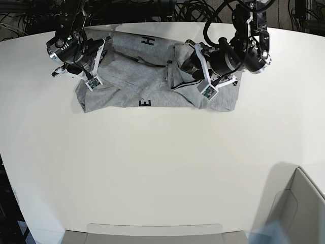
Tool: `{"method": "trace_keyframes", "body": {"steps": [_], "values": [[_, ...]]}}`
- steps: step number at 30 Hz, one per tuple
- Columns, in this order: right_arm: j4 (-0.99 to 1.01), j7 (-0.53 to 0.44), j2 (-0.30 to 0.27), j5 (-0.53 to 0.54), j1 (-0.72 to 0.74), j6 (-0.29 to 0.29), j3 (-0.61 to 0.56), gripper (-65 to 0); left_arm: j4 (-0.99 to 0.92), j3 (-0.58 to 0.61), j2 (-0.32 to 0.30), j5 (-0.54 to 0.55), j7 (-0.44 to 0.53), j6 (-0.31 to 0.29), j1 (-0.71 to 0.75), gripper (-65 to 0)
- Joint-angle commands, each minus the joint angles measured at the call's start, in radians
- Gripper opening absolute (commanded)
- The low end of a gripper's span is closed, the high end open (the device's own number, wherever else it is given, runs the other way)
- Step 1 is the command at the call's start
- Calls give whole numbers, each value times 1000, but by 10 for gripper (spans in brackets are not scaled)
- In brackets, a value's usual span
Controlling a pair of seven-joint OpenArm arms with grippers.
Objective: Fold the T-shirt properly
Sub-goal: 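Grasp the shirt end with the left gripper and fold it toward the right gripper, then grasp the folded stack with both grippers and press it together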
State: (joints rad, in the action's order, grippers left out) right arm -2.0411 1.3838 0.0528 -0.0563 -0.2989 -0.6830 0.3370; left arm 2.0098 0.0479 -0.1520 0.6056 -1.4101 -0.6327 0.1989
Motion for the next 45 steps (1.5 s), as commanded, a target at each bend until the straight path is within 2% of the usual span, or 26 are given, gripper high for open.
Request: {"method": "trace_keyframes", "body": {"steps": [1,3,9,12,15,21,26,35,38,45], "values": [[-16,-7,-5,2,7,-15,1,-464,16,-6,1,18,14,-3,-11,-435],[-16,-7,-5,2,7,-15,1,-464,16,-13,-1,15,14,-2,-13,-477],[-16,-7,-3,2,7,-15,1,-464,3,-142,-2,14,14,0,-13,-599],[-16,-7,-3,2,7,-15,4,-464,3,-182,-5,12,14,50,-13,-627],[-16,-7,-3,2,7,-15,4,-464,3,-153,-7,12,14,144,-13,-627],[-16,-7,-3,2,7,-15,1,-464,-17,-76,-8,12,15,219,-42,-627],[-16,-7,-5,2,5,-15,6,-464,-65,-79,-8,12,59,258,-49,-629],[-16,-7,-5,2,4,-15,7,-464,-67,-82,-82,12,94,268,-16,-629],[-16,-7,-6,2,5,-15,7,-464,-77,-73,-85,12,140,324,-8,-629],[-16,-7,-5,2,7,-15,6,-464,-151,8,-79,14,171,333,-20,-629]]}}
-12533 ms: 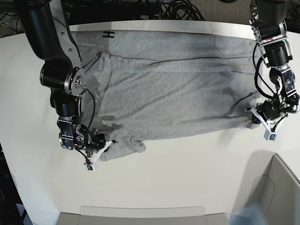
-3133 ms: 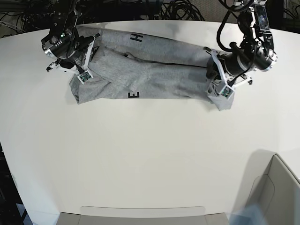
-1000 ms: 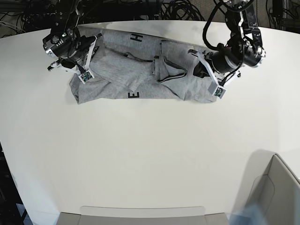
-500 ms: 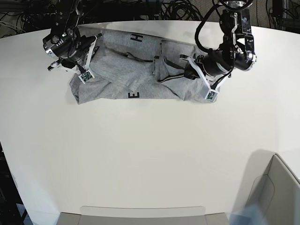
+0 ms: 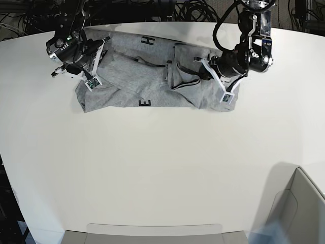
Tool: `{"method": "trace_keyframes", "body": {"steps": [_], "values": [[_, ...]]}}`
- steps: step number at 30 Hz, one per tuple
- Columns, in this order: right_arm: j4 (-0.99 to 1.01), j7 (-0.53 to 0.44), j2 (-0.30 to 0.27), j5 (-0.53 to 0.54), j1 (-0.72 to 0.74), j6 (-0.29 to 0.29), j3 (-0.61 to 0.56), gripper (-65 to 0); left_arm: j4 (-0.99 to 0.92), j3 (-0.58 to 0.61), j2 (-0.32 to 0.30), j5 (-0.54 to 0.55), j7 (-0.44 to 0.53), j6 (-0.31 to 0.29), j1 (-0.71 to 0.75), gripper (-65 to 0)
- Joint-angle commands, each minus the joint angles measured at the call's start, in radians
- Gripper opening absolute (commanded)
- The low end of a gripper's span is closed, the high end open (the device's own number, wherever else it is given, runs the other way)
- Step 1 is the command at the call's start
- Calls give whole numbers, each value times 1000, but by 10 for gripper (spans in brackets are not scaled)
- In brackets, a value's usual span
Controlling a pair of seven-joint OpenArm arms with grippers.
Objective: Fold the T-shirt properly
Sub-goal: 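Grasp the folded stack with both grippers and press it together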
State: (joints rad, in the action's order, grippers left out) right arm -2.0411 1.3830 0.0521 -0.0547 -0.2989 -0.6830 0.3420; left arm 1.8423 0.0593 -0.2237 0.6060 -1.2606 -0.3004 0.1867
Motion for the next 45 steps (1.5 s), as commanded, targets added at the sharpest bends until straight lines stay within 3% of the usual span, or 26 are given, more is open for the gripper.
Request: {"method": "trace_keyframes", "body": {"steps": [1,5,18,22,27,30,37,45], "values": [[-16,-6,-4,0,7,-15,2,-464,17,3,-6,13,32,0,-8,-629],[-16,-6,-5,0,7,-15,2,-464,15,40,-4,13,58,0,-13,-629],[-22,-6,-5,5,39,-15,7,-463,-108,161,132,13,63,0,-154,-629],[-23,-3,-2,34,76,-15,85,-455,-108,156,129,13,63,0,-155,-628],[-25,13,-10,257,140,-15,348,-358,-114,156,126,13,63,0,-149,-627],[-22,13,-18,381,188,-15,484,-336,-114,156,125,13,63,0,-148,-627],[49,13,-39,570,180,-15,498,-339,-118,165,111,13,63,0,-146,-627],[385,13,-50,741,157,-15,500,-339,-181,165,106,13,63,-1,-145,-627]]}}
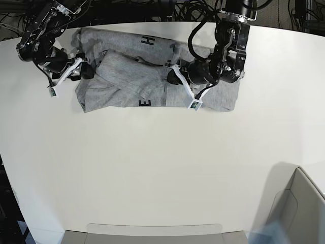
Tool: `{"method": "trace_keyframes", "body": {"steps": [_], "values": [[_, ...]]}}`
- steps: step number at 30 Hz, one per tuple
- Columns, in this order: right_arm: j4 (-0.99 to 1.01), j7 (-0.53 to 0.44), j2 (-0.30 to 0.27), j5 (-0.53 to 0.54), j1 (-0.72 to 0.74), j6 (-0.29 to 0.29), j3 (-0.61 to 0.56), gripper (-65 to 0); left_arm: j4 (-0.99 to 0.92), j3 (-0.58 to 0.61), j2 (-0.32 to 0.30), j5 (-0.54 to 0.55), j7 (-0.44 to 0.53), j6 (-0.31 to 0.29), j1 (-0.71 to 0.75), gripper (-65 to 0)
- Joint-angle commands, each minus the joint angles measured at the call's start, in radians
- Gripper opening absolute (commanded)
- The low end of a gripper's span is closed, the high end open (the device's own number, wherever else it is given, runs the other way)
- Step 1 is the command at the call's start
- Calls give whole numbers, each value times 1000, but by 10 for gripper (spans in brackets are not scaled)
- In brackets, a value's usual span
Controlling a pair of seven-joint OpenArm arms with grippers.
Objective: Fold the T-shirt properly
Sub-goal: 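Grasp the folded stack with both grippers and press it together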
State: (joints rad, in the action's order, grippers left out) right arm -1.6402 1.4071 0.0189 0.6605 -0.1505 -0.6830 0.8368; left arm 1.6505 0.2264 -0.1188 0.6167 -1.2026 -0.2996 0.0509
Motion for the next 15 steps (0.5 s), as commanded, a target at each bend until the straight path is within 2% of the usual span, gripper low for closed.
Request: {"method": "trace_keyframes", "body": {"steps": [1,6,15], "values": [[10,-11,-24,37,1,-15,6,-339,10,-2,1,2,5,-2,-1,-627],[93,-11,-44,69,-4,-15,-17,-339,12,-2,1,2,27,-2,19,-627],[166,-11,-41,72,-22,-15,-176,-339,12,-2,3,2,31,-2,19,-627]]}}
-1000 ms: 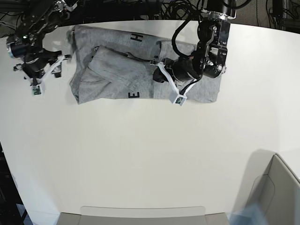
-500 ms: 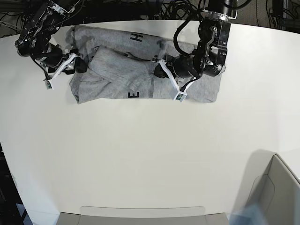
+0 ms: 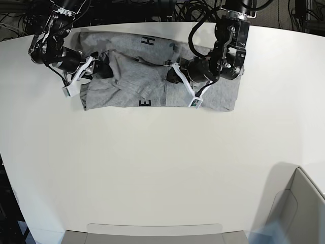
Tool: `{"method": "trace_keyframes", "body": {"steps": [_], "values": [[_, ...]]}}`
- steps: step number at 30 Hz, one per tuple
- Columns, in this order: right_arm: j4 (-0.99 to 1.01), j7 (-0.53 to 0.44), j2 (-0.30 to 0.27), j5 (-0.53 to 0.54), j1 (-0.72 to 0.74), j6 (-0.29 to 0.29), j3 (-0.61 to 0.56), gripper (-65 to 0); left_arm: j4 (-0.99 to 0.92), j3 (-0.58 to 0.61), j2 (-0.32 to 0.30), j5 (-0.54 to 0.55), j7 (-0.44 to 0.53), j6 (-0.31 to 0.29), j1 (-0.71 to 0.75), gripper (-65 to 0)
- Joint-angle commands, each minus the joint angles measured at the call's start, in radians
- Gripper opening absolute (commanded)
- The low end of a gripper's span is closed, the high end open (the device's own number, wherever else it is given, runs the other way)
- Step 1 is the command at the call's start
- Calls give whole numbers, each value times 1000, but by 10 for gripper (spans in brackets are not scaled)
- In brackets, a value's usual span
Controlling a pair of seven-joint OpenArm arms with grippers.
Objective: Fold the T-shirt properly
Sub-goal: 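Grasp the folded stack with both grippers and press it together, then fold the stack over with the right gripper and release the left gripper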
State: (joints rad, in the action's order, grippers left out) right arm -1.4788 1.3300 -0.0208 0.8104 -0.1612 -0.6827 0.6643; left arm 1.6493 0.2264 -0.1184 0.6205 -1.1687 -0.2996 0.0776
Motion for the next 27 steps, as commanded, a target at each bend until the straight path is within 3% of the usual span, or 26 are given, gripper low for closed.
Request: {"method": "trace_keyframes", "body": {"steps": [1,9,11,15,16,20,23,27], "values": [[7,66,-1,-78,-13,-15,-11,-339,13,-2,3,-1,-3,-2,-8,-627],[7,66,20,-104,-10,-15,-81,-357,15,-3,1,-1,-3,-2,12,-627],[5,66,28,-138,-10,-15,-93,-420,16,-3,3,2,-4,-2,12,-627],[2,66,49,-236,-1,-15,-71,-626,94,-11,1,3,-14,-2,29,-627],[4,66,55,-247,9,-15,-53,-650,136,-12,0,3,-14,-2,44,-627],[-1,66,49,-263,42,-15,22,-650,283,-12,0,3,-14,0,84,-627],[0,66,12,-276,79,-15,117,-650,312,-26,0,3,-14,0,104,-627],[0,66,-57,-303,131,-15,219,-650,311,-132,0,3,-14,-2,146,-627]]}}
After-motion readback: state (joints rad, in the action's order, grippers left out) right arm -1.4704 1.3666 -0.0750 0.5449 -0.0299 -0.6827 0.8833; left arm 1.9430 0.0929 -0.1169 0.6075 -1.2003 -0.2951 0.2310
